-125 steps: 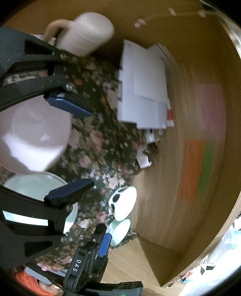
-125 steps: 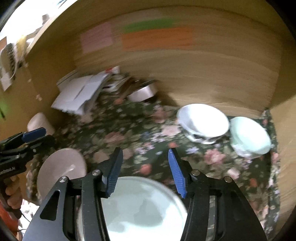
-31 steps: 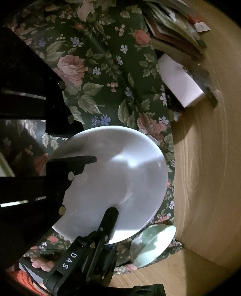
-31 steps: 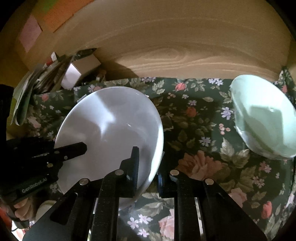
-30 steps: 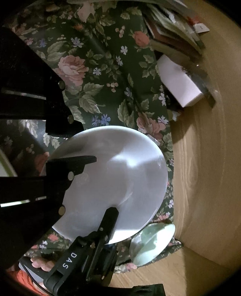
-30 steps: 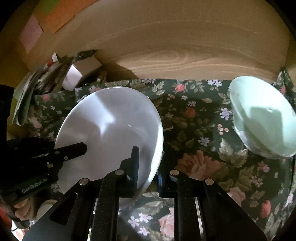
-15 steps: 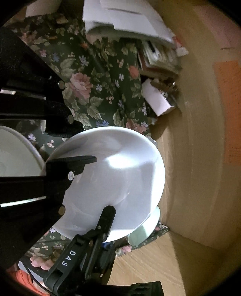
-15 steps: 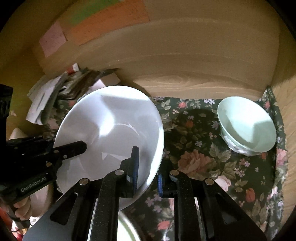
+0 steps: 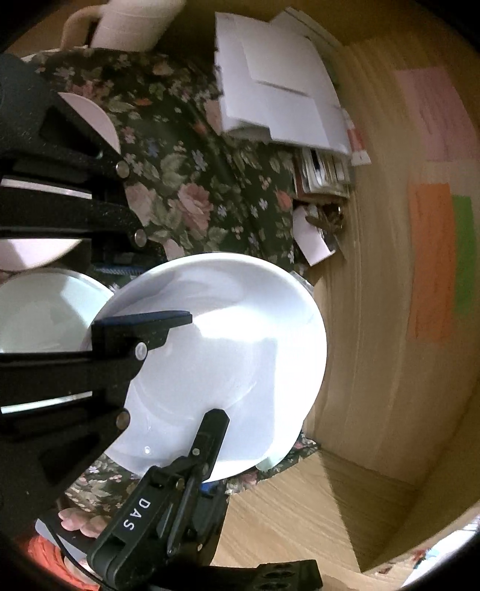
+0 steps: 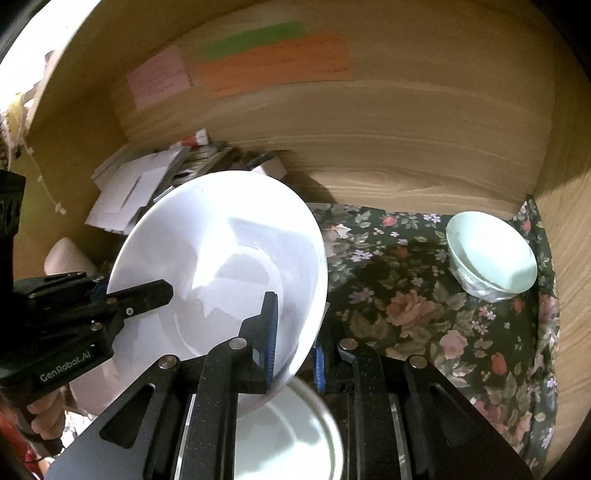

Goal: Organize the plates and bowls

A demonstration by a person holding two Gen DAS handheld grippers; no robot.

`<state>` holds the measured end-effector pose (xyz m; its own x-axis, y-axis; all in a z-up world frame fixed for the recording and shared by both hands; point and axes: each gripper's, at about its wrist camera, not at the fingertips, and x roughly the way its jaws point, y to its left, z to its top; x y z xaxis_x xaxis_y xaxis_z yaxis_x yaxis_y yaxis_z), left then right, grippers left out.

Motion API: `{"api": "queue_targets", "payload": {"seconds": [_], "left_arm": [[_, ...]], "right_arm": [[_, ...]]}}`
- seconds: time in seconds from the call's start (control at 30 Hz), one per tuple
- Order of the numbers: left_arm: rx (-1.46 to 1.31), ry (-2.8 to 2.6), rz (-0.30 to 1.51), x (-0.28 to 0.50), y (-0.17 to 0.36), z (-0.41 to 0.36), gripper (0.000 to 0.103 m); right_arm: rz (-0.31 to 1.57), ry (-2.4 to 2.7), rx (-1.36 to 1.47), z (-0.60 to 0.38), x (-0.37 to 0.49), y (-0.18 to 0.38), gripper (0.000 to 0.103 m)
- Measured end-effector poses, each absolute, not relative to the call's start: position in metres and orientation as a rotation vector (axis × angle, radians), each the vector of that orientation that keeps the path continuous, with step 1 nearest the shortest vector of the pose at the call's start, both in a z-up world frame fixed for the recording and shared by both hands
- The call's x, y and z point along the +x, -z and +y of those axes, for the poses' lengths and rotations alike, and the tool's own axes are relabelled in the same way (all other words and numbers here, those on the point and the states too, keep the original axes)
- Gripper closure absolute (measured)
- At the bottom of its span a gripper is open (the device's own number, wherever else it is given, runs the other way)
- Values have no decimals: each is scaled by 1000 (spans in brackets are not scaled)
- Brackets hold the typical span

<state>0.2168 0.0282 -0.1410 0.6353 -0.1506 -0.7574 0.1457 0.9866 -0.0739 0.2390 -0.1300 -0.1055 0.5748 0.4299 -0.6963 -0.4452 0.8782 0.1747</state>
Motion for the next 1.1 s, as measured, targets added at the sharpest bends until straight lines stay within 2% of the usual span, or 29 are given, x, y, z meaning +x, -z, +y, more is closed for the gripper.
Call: {"api": "queue_targets", "payload": {"seconds": [0.43,1.1], "left_arm": [[-52,85,854,161,142,88,86],[-137,-73,890,108,155,174,86]], "right_arm": [[806,-597,-62,-78,205,106,88],[871,-781,-113,6,177,137,88]]}}
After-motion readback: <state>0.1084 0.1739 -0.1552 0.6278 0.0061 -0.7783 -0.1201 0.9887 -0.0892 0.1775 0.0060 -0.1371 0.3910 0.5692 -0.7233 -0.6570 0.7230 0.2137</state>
